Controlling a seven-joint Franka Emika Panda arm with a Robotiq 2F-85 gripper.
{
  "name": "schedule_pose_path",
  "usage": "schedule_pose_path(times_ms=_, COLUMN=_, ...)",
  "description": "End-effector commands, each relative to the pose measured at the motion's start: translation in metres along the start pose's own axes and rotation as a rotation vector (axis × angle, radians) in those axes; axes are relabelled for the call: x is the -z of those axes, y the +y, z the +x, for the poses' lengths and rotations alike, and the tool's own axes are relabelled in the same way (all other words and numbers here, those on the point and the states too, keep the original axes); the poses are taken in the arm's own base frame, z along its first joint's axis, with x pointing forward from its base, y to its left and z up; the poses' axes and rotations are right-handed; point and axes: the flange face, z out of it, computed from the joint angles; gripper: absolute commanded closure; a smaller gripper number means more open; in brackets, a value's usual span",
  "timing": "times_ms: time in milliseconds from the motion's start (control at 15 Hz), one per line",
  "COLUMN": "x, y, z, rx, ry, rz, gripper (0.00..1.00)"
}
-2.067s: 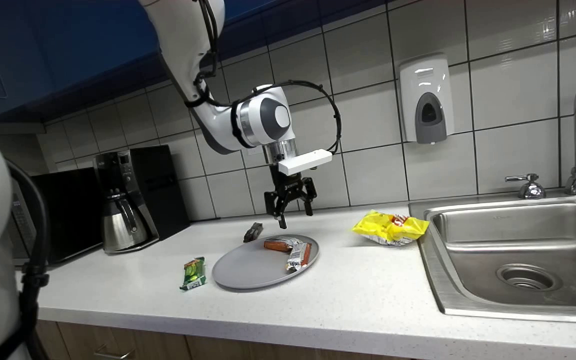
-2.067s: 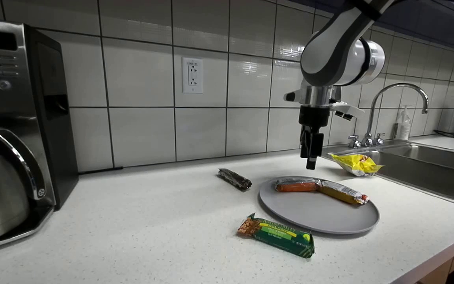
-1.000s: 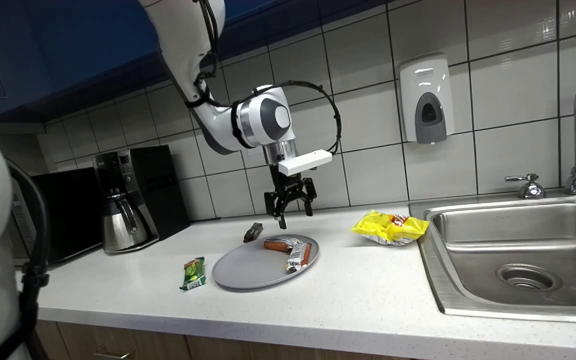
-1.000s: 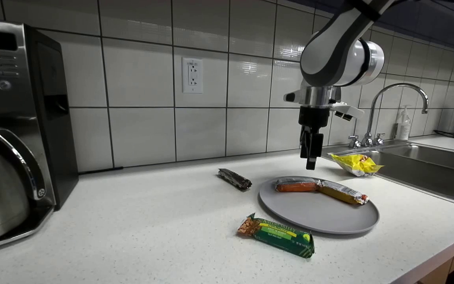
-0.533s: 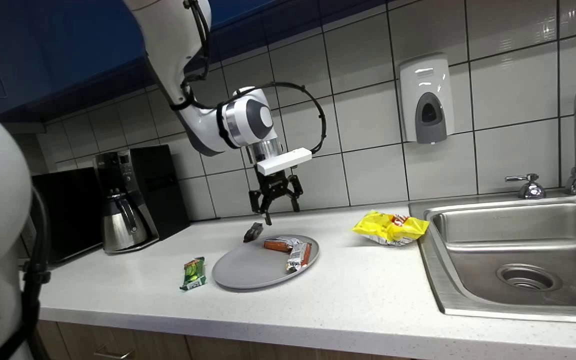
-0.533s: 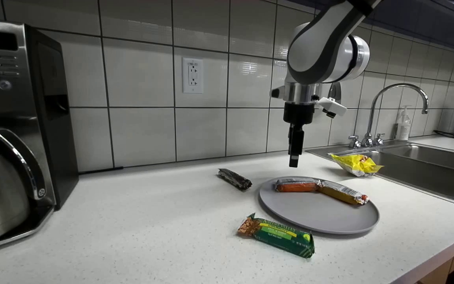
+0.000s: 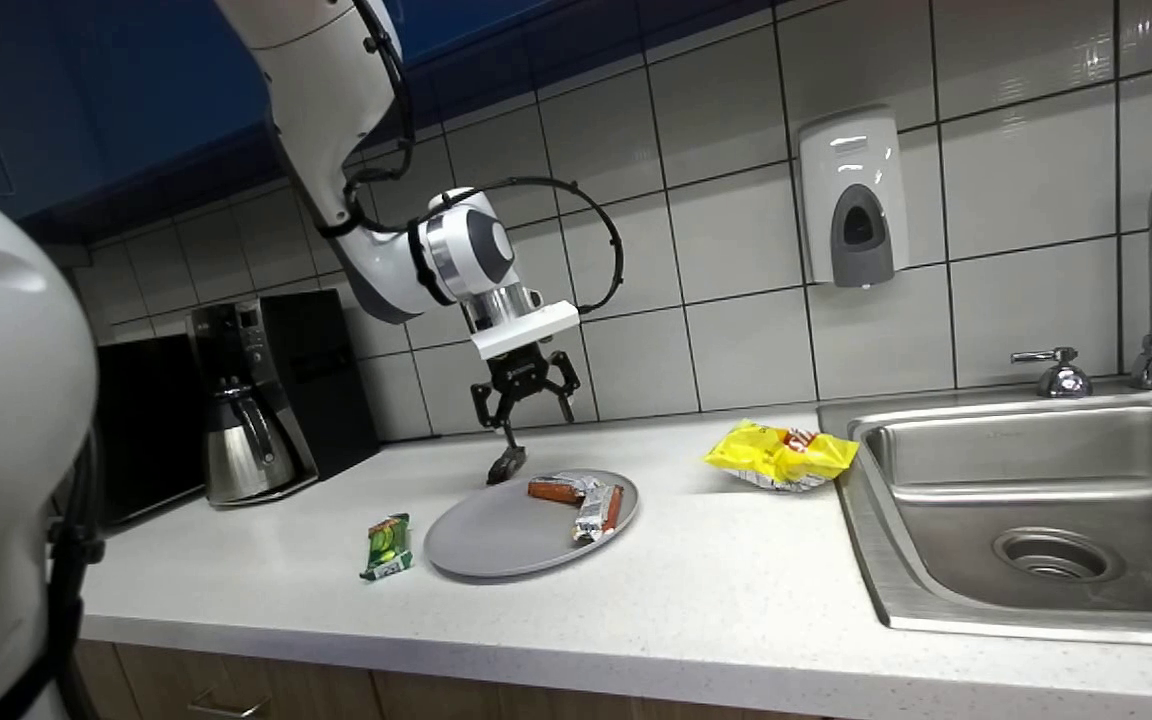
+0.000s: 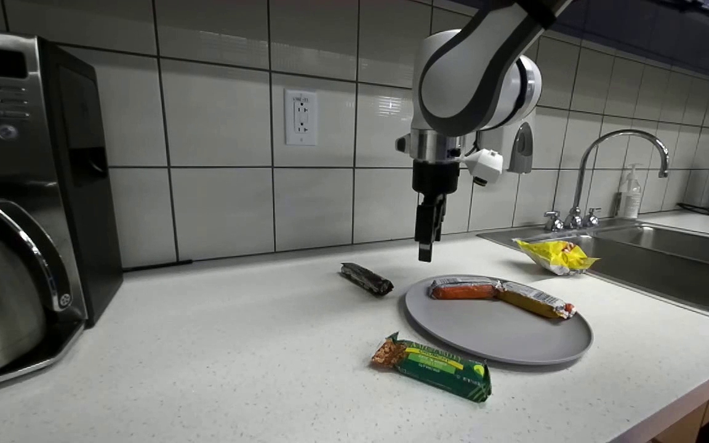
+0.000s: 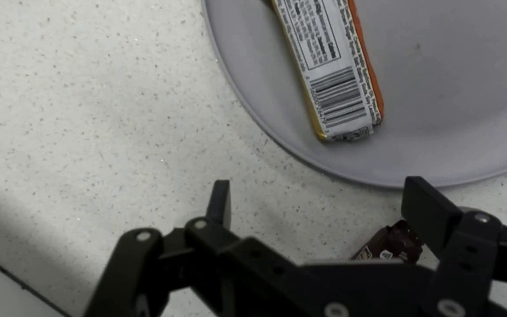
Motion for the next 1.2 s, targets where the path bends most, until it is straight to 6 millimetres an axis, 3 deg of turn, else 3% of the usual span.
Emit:
schedule_pose_path(times_ms=0, x=-0.004, y=0.005, z=0.023, rx=-0.057, ry=0.005, rz=-0.012, gripper=0.0)
schedule_pose_path(times_ms=800, x=-0.036, y=0.004, z=0.088, rx=-0.109, ry=0.053, rz=-0.018, gripper=0.0)
schedule_pose_path(times_ms=1133, x=-0.029, y=0.0, z=0.109, rx=-0.092, ry=0.083, rz=-0.025, gripper=0.0)
